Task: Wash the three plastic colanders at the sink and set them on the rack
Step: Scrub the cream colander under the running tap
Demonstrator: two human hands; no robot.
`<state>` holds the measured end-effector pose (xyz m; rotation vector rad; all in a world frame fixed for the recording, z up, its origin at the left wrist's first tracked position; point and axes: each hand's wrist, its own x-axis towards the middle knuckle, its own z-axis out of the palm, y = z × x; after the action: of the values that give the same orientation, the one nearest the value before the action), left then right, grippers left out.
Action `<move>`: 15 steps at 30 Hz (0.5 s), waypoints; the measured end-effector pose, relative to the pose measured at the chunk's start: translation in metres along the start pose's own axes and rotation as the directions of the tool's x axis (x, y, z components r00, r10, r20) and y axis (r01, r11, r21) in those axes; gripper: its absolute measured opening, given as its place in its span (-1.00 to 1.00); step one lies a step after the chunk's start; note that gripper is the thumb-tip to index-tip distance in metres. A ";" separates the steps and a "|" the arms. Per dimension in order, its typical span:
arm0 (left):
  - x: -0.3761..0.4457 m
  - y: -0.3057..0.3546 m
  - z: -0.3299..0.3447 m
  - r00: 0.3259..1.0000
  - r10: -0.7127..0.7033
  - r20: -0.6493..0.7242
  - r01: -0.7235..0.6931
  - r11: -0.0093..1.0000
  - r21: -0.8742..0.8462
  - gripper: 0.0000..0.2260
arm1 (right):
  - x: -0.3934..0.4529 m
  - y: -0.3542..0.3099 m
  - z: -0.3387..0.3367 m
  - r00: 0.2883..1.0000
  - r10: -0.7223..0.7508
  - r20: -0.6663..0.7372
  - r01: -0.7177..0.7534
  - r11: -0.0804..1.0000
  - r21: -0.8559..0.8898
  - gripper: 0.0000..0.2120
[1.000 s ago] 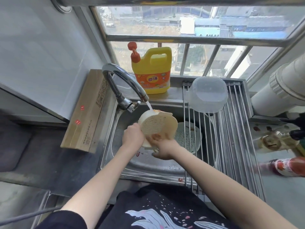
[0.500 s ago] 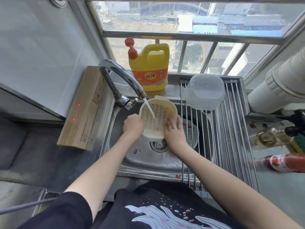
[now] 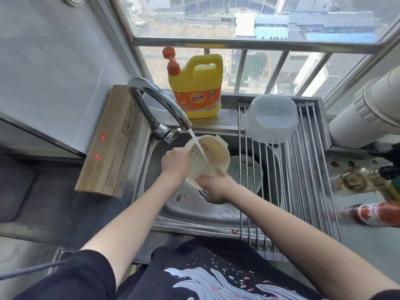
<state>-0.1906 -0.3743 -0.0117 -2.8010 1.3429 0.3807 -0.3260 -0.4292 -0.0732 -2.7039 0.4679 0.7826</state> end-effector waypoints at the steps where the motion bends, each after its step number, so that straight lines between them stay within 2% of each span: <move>1: -0.001 -0.002 0.001 1.000 0.007 -0.004 -0.006 1.000 0.012 -0.78 | 0.000 0.006 -0.002 0.995 0.061 -0.082 -0.068 0.993 -0.094 -0.36; 3: -0.001 -0.005 0.002 1.000 0.023 -0.020 -0.023 1.000 0.022 -0.79 | -0.001 0.015 -0.007 0.955 0.223 -0.196 -0.272 0.921 -0.277 -0.35; 4: -0.001 -0.006 0.001 0.999 0.028 -0.027 -0.027 0.999 0.017 -0.79 | -0.001 0.016 -0.009 0.937 0.268 -0.225 -0.328 0.896 -0.299 -0.33; 6: 0.000 -0.007 -0.001 0.999 0.028 -0.041 -0.029 1.000 -0.002 -0.79 | 0.003 0.015 -0.010 0.917 0.274 -0.291 -0.341 0.915 -0.215 -0.28; 9: 0.006 -0.015 0.002 0.999 0.006 -0.033 -0.008 0.999 -0.040 -0.78 | 0.006 0.010 -0.013 0.922 0.236 -0.308 -0.266 0.962 -0.057 -0.11; 11: 0.011 -0.022 0.005 1.000 -0.010 0.004 0.010 0.997 -0.073 -0.77 | 0.008 0.009 -0.012 0.941 0.239 -0.241 -0.245 0.969 0.005 -0.04; 13: 0.013 -0.028 0.009 0.999 -0.005 0.048 0.009 0.997 -0.080 -0.76 | 0.010 0.009 -0.012 0.978 0.193 -0.074 -0.185 0.978 0.101 0.00; 15: 0.010 -0.032 0.011 0.997 -0.010 0.074 0.016 0.997 -0.081 -0.75 | 0.011 0.010 -0.014 0.986 0.129 0.108 -0.161 0.906 0.392 -0.04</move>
<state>-0.1621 -0.3603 -0.0280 -2.8285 1.3233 0.5443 -0.3143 -0.4456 -0.0693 -2.2698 0.7304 0.7359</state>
